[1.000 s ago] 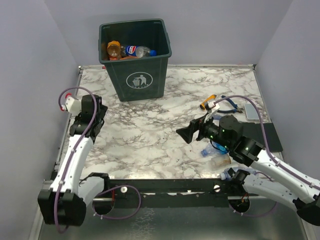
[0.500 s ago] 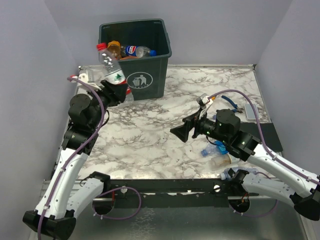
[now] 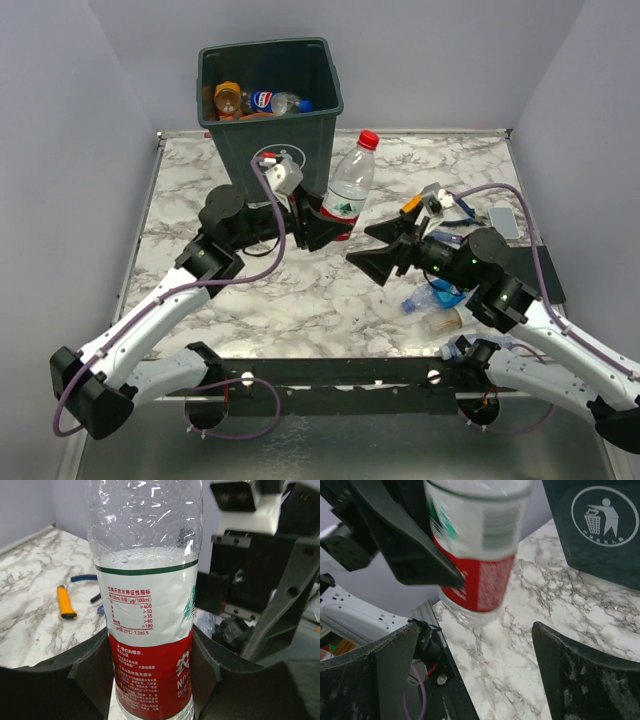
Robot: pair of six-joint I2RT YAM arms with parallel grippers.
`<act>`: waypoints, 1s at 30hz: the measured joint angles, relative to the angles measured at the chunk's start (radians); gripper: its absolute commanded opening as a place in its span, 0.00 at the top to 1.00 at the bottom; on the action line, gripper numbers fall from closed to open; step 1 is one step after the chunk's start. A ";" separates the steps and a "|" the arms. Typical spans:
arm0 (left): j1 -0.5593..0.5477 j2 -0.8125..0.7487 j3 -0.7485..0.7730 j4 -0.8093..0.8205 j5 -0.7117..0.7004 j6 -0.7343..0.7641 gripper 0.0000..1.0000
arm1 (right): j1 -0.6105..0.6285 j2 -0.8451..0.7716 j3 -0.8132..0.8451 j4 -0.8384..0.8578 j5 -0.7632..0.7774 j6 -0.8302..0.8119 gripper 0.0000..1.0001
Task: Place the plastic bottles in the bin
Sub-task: Pick up the plastic bottle from the corner of the board.
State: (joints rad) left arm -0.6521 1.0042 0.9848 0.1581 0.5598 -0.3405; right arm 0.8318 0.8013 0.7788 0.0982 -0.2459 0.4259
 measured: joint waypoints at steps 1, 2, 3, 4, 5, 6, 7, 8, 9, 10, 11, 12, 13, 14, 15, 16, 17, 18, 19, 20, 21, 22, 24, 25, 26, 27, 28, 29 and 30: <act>-0.006 0.019 0.000 0.005 0.023 0.016 0.63 | 0.000 -0.009 0.000 0.007 0.002 0.002 0.00; -0.011 0.037 0.000 0.010 0.040 0.031 0.63 | 0.000 -0.022 0.000 0.015 0.006 0.003 0.00; -0.013 0.050 -0.002 0.014 0.051 0.044 0.63 | 0.000 -0.039 0.000 0.023 0.015 0.003 0.00; -0.018 0.056 -0.010 0.024 0.060 0.055 0.63 | 0.000 -0.056 0.000 0.033 0.022 0.004 0.00; -0.020 0.058 -0.022 0.036 0.064 0.065 0.63 | 0.000 -0.070 0.002 0.042 0.031 0.003 0.00; -0.024 0.056 -0.040 0.059 0.064 0.072 0.64 | 0.000 -0.077 0.008 0.047 0.040 0.003 0.00; -0.029 0.054 -0.056 0.082 0.065 0.074 0.64 | 0.000 -0.080 0.016 0.054 0.050 0.003 0.00; -0.038 0.052 -0.081 0.118 0.064 0.074 0.64 | 0.000 -0.080 0.025 0.066 0.060 0.004 0.00; -0.045 0.050 -0.102 0.146 0.064 0.072 0.64 | 0.000 -0.077 0.033 0.076 0.072 0.004 0.00; -0.054 0.050 -0.126 0.177 0.063 0.069 0.64 | 0.000 -0.072 0.035 0.091 0.084 0.006 0.00; -0.068 0.050 -0.153 0.211 0.058 0.064 0.64 | 0.000 -0.066 0.035 0.103 0.097 0.010 0.01; -0.079 0.050 -0.170 0.232 0.048 0.060 0.64 | 0.000 -0.057 0.035 0.111 0.111 0.013 0.01; -0.087 0.050 -0.178 0.245 0.038 0.057 0.64 | 0.000 -0.047 0.035 0.117 0.126 0.019 0.02; -0.097 0.051 -0.183 0.260 0.030 0.054 0.64 | 0.000 -0.035 0.035 0.127 0.139 0.022 0.03; -0.110 0.054 -0.183 0.274 0.022 0.052 0.64 | 0.000 -0.023 0.035 0.140 0.151 0.027 0.03; -0.127 0.056 -0.183 0.290 0.016 0.050 0.64 | 0.000 -0.009 0.035 0.150 0.161 0.030 0.03; -0.143 0.056 -0.183 0.302 0.011 0.049 0.64 | 0.000 0.007 0.035 0.154 0.171 0.034 0.03; -0.152 0.056 -0.183 0.312 0.005 0.050 0.64 | 0.000 0.022 0.035 0.155 0.184 0.038 0.03; -0.163 0.056 -0.183 0.319 -0.003 0.049 0.64 | 0.000 0.034 0.035 0.156 0.194 0.046 0.03; -0.175 0.056 -0.183 0.320 -0.018 0.049 0.64 | 0.002 0.043 0.035 0.160 0.202 0.050 0.04; -0.177 0.056 -0.183 0.319 -0.027 0.049 0.64 | 0.004 0.048 0.035 0.162 0.211 0.053 0.06; -0.179 0.056 -0.183 0.320 -0.034 0.049 0.64 | 0.005 0.051 0.035 0.165 0.215 0.058 0.08; -0.186 0.056 -0.183 0.320 -0.053 0.049 0.64 | 0.005 0.056 0.036 0.172 0.216 0.069 0.10; -0.189 0.055 -0.183 0.321 -0.061 0.049 0.64 | 0.005 0.060 0.036 0.178 0.211 0.077 0.11; -0.193 0.054 -0.185 0.323 -0.071 0.049 0.64 | 0.005 0.063 0.036 0.182 0.208 0.080 0.13; -0.196 0.051 -0.187 0.327 -0.082 0.049 0.63 | 0.005 0.069 0.036 0.191 0.199 0.087 0.16; -0.198 0.050 -0.188 0.329 -0.089 0.049 0.62 | 0.005 0.077 0.037 0.196 0.183 0.094 0.21; -0.201 0.047 -0.190 0.333 -0.096 0.049 0.61 | 0.005 0.086 0.039 0.202 0.169 0.100 0.27; -0.203 0.045 -0.191 0.335 -0.106 0.049 0.57 | 0.005 0.096 0.039 0.206 0.151 0.104 0.34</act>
State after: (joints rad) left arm -0.8547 1.0496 0.7940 0.4927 0.4541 -0.2913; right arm 0.8368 0.8970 0.8181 0.3046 -0.0944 0.5301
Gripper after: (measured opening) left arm 0.528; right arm 0.811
